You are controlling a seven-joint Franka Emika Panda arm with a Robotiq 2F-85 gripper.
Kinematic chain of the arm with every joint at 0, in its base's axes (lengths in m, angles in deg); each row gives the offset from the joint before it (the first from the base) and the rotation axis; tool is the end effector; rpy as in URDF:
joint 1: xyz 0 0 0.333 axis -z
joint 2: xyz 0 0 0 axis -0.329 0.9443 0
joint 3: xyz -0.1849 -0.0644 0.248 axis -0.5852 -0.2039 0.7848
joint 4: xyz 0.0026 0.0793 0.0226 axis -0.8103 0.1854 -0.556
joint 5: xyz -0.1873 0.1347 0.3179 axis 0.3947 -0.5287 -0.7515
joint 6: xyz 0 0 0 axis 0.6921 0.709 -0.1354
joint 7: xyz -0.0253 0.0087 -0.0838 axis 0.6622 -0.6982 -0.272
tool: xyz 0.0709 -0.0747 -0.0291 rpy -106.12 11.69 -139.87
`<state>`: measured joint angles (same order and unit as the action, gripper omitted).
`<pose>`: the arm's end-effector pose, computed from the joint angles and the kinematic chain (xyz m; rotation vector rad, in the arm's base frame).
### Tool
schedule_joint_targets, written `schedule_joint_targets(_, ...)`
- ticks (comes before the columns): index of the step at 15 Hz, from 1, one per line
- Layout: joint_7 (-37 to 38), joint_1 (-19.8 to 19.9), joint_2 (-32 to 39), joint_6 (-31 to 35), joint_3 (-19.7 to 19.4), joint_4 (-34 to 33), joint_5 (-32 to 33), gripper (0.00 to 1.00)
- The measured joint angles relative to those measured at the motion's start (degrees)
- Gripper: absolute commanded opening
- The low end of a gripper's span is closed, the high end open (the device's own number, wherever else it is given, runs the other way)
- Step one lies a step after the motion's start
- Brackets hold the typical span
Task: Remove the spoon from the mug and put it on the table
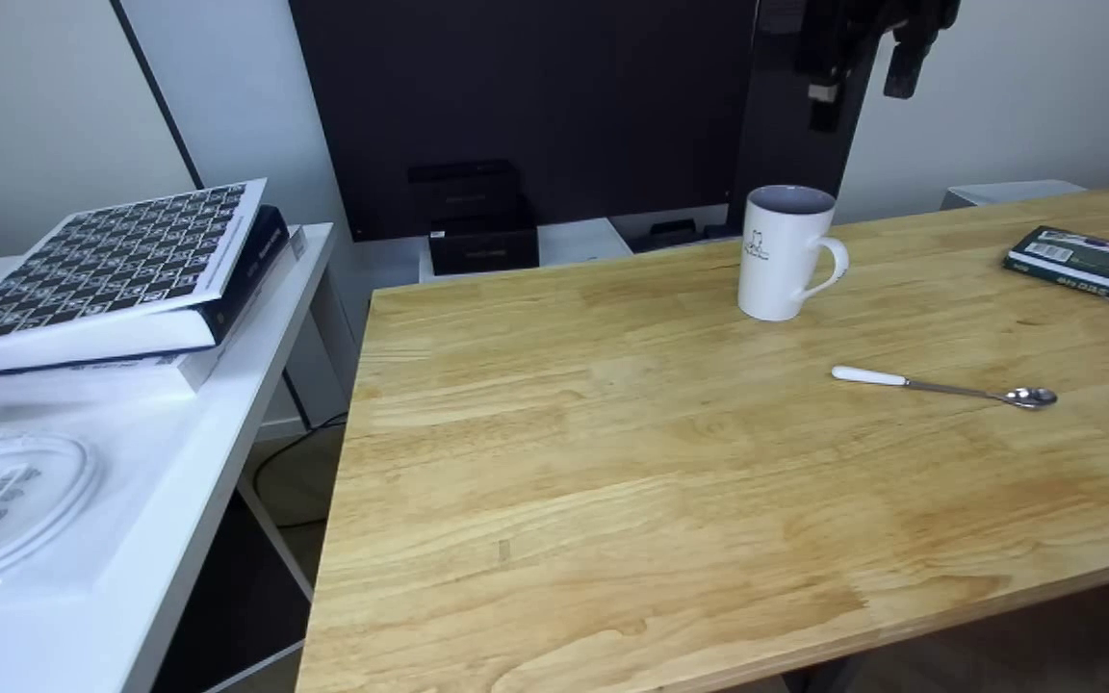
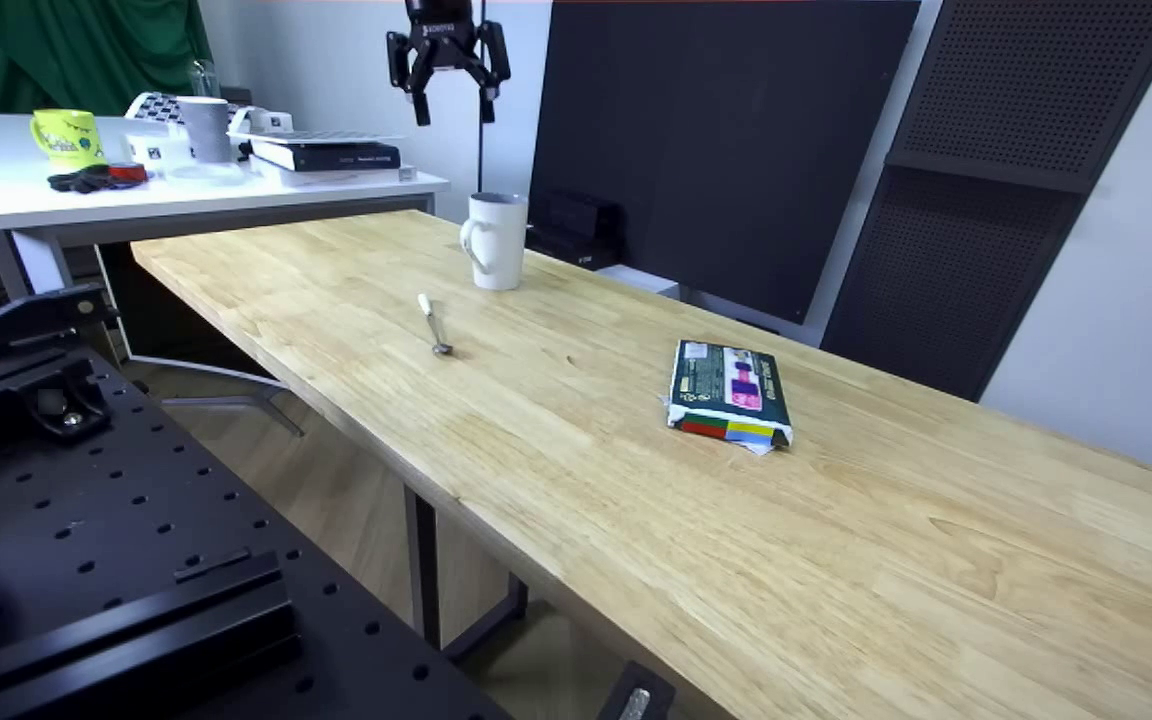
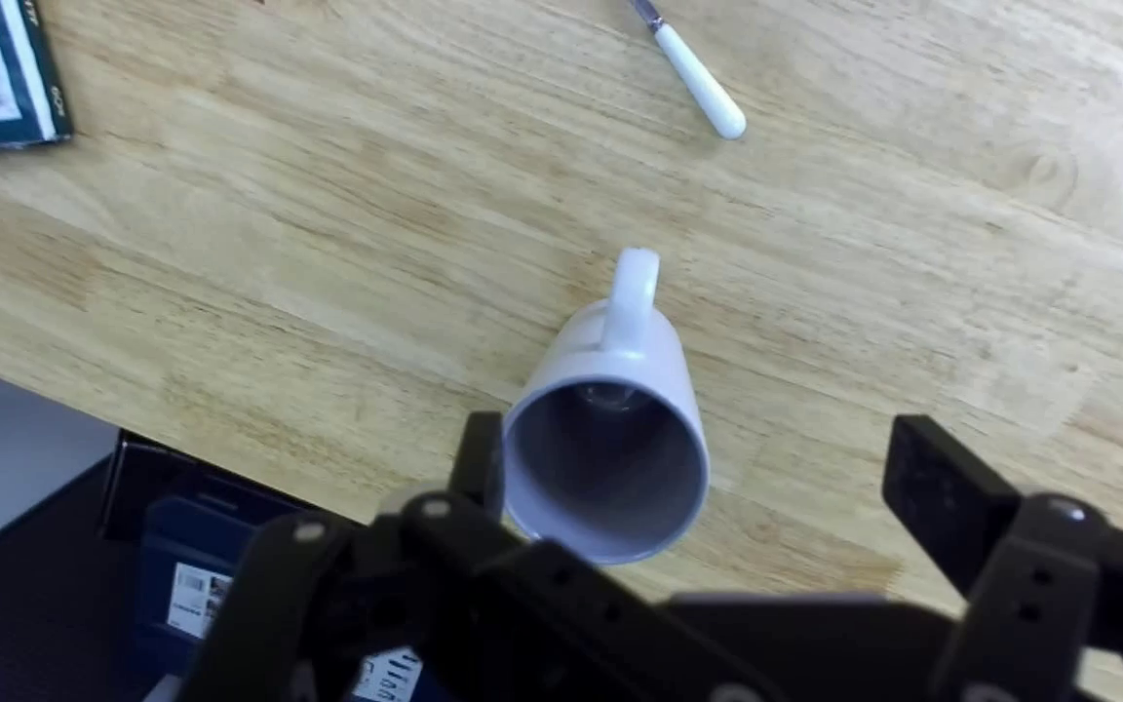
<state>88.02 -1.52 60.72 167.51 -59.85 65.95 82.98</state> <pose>0.5702 0.2556 0.2883 2.9833 0.4071 0.1147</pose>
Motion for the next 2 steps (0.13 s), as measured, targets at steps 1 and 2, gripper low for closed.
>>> schedule_joint_targets(1, 0.5, 0.2, -0.6, -0.3, 0.0, 0.3, -0.2, 1.0)
schedule_joint_targets(2, 0.9, 0.3, -0.9, -0.3, 0.0, 0.5, -0.2, 1.0)
